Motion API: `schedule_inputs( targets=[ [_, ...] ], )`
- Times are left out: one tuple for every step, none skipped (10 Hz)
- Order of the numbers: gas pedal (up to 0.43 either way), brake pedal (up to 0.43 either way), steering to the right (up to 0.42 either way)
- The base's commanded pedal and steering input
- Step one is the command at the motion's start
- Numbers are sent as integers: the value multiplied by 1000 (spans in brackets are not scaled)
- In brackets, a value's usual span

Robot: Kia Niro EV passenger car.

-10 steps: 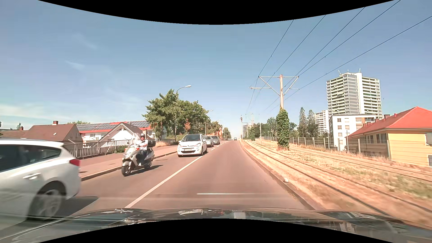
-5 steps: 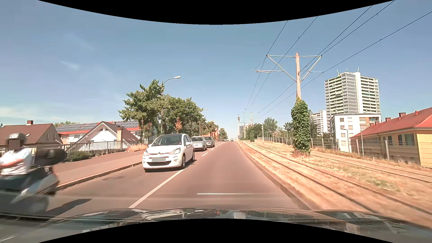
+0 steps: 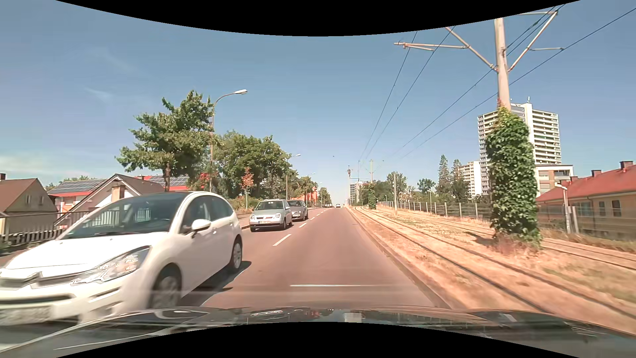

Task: Follow the waypoints while adhering to traffic rules and regulations

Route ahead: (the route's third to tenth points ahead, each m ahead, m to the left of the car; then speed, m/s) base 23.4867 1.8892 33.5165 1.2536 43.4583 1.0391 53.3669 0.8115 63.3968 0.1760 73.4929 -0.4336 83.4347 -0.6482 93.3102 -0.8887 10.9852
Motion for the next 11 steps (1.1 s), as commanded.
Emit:
schedule_inputs(
  targets=[
    [209,0,11],
    [209,0,10],
    [209,0,10],
    [209,0,10],
    [209,0,9],
    [209,0,9],
    [209,0,8],
    [209,0,6],
    [209,0,5],
    [209,0,5],
    [209,0,5]
  ],
)
